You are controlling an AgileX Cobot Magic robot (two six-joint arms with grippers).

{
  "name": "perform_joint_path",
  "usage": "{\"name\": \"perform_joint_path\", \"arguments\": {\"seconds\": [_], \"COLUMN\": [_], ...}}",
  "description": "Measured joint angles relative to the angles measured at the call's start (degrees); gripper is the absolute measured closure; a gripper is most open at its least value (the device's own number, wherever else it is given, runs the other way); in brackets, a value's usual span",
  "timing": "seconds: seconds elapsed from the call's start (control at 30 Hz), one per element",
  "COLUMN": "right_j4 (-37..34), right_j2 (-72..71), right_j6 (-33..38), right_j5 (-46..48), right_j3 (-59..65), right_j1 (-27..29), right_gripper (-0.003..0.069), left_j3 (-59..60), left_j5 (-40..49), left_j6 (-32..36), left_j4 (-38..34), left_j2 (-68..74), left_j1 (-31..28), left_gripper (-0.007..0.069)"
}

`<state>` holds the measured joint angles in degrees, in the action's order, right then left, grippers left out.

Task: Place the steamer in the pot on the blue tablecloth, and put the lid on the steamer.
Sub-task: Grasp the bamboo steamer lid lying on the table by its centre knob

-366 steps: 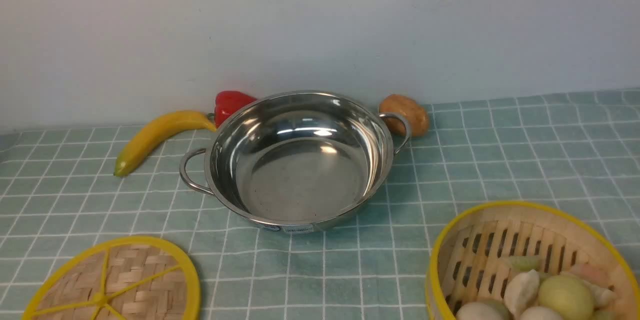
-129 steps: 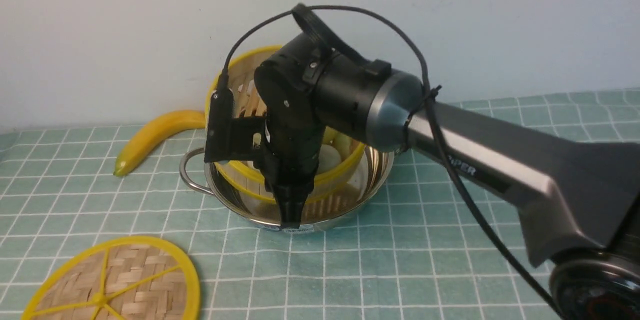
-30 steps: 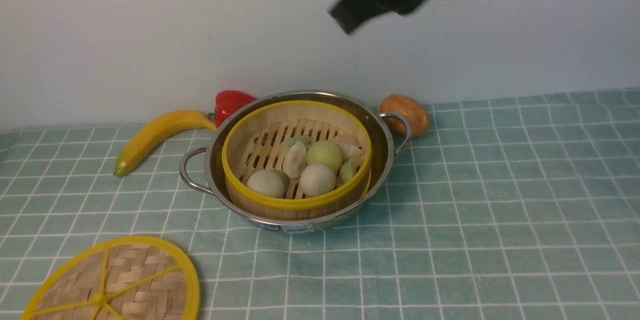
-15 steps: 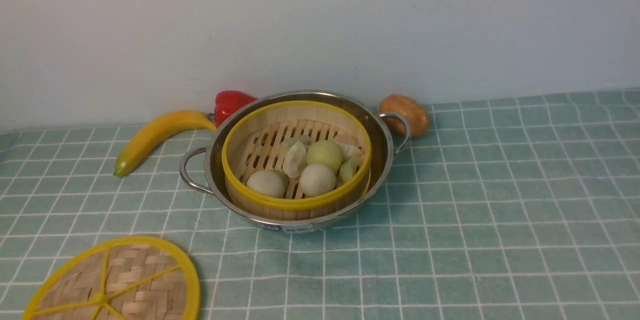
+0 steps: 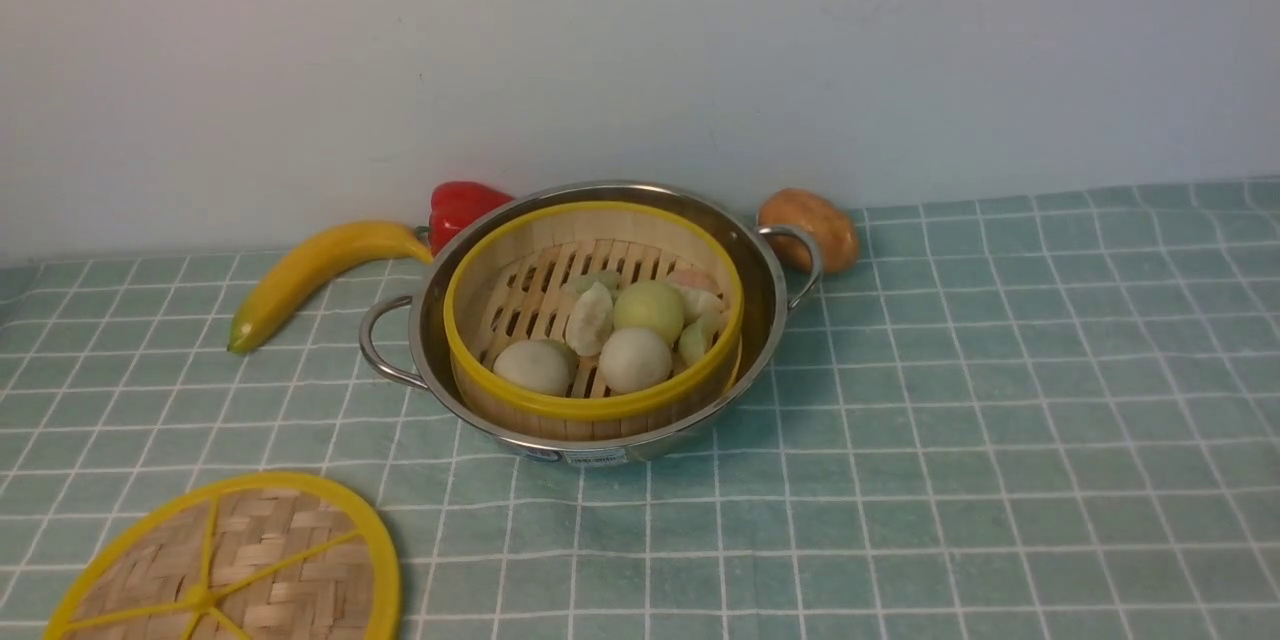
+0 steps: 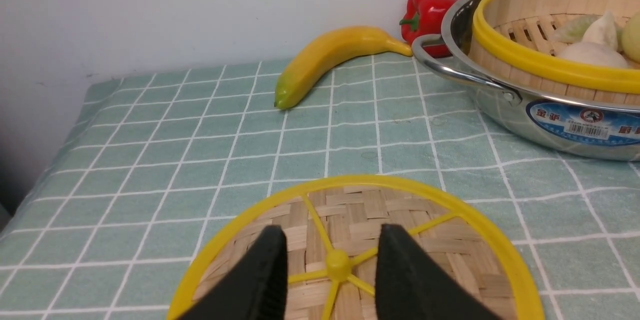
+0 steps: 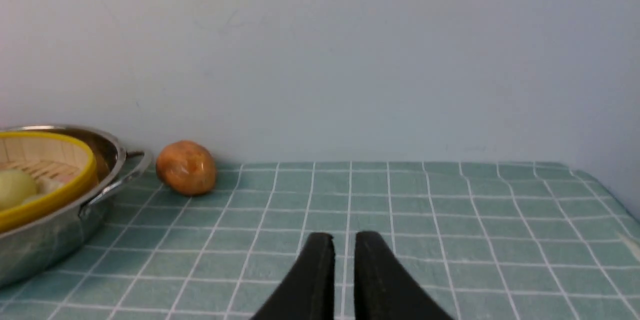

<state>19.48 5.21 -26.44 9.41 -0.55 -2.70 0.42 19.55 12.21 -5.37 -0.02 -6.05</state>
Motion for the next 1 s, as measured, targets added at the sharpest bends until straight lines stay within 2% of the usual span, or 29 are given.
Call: {"name": "perform_joint_path", "arguments": {"seconds": [0.17,0.43,1.0], "right_j4": [0.0,-1.69,-1.86], "right_j2": [-4.46,-4.99,-4.99], "right_j6": [-0.13,-0.13,-0.13], "right_j5": [0.76,10.55,10.66], "right_j3": [0.96,1.08,1.08], "right_j1": [0.0,0.0,0.0], "right_gripper": [0.0547,0.052,0.048], "left_j3": [0.0,0.0,0.0], "left_j5": [0.0,0.0,0.0], "left_j6": [0.0,0.0,0.0], "left_j4": [0.0,0.0,0.0], "left_j2": [0.0,0.0,0.0], "left_j1": [0.0,0.0,0.0], "left_gripper": [0.0382,0.0382,0.0382]}}
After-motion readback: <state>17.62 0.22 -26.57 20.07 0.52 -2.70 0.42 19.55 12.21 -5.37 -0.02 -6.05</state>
